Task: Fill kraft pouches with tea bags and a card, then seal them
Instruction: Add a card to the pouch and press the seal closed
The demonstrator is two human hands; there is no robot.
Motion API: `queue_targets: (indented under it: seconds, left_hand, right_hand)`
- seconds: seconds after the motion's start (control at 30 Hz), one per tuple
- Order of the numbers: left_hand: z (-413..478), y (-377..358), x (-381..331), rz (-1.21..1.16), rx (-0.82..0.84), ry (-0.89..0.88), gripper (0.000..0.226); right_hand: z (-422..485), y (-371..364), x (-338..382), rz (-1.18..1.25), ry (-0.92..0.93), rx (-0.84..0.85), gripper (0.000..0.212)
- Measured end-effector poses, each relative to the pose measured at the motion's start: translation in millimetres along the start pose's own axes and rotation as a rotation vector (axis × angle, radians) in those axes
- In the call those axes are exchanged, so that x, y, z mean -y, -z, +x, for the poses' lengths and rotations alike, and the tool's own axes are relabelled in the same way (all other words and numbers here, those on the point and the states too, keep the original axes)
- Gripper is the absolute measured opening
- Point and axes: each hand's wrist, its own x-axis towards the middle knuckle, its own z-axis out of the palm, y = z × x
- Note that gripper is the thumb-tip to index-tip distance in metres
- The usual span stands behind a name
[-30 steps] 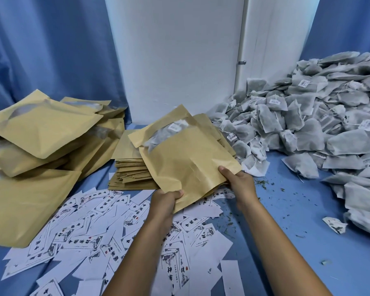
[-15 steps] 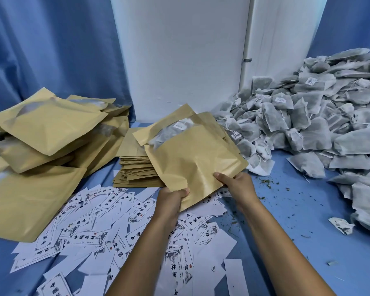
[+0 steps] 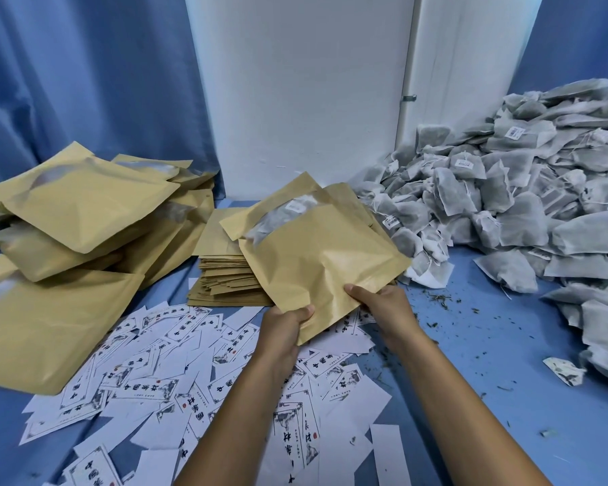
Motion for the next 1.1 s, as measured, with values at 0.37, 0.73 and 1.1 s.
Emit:
queue_targets:
  seconds: [0.37, 0.73, 1.1]
  left_hand:
    - [1, 1, 0, -0.012, 0.014, 0.004, 0.022]
    - [4, 8, 5, 0.257, 0.067, -0.042, 0.021]
    - [2, 12, -3, 0.393, 0.104, -0.054, 0.006]
  right_hand:
    - [-4, -7, -4, 0.050, -0.033, 0.069, 0.022]
    - [-9, -8, -4, 0.022, -0.045, 0.130, 0.012]
    - [-16, -13, 2, -0.033, -0.005, 0.099, 0.008]
